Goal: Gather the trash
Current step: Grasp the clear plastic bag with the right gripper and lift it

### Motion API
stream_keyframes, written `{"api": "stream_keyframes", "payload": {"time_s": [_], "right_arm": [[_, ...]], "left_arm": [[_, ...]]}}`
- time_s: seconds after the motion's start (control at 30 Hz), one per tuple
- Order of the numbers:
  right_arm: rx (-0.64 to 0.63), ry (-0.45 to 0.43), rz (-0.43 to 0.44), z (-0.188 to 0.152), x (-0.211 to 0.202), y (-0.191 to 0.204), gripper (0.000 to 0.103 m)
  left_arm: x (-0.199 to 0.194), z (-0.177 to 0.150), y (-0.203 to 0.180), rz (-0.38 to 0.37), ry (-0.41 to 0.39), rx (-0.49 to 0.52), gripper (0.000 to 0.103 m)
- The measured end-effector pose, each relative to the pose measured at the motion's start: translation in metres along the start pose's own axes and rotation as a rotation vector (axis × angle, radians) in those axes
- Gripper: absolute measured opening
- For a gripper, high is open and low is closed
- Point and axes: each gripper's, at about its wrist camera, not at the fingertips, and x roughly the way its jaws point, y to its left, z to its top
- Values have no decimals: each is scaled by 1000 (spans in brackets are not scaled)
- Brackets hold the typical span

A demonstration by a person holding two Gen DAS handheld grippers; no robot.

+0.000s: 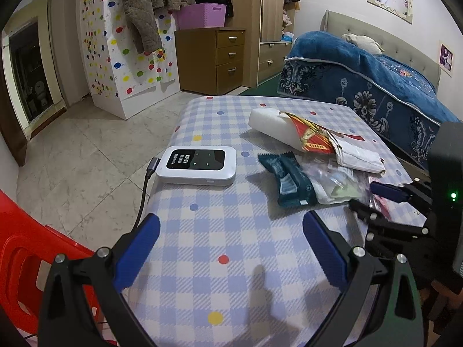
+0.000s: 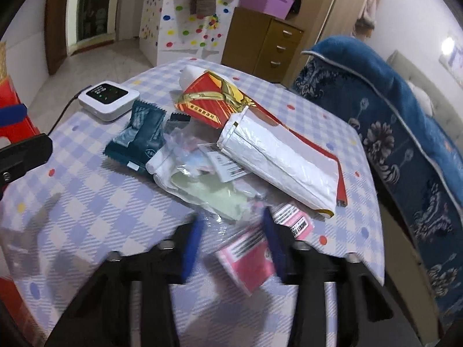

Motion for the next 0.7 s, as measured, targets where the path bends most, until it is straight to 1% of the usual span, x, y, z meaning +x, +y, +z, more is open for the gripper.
{"api": "stream_keyframes", "payload": {"time_s": [0.03, 0.07, 0.13, 0.23, 0.4, 0.47, 0.57, 0.7], "right_arm": [[-1, -6, 2, -1, -3, 0, 23], [2, -13, 4, -1, -7, -1, 22], [17, -27, 25, -4, -20, -3, 12], [38, -47, 65, -10, -43, -8, 5], [177, -69, 191, -25, -83, -30, 1], [237, -94, 219, -32, -100, -44, 1], [308, -132, 212, -38, -118, -63, 1], [374, -183, 133, -45, -130, -88, 1]], "left_arm": [[-2, -1, 0, 2, -1, 2, 96], [-3, -2, 0, 2, 0, 3, 96], [-6, -4, -1, 2, 1, 3, 96], [-10, -7, -4, 0, 0, 11, 96], [-14, -10, -12, -5, 0, 30, 96], [-15, -10, -17, -10, 2, 34, 96], [-13, -9, -23, -16, 6, 40, 96], [-5, -6, -32, -18, 17, 48, 96]]}}
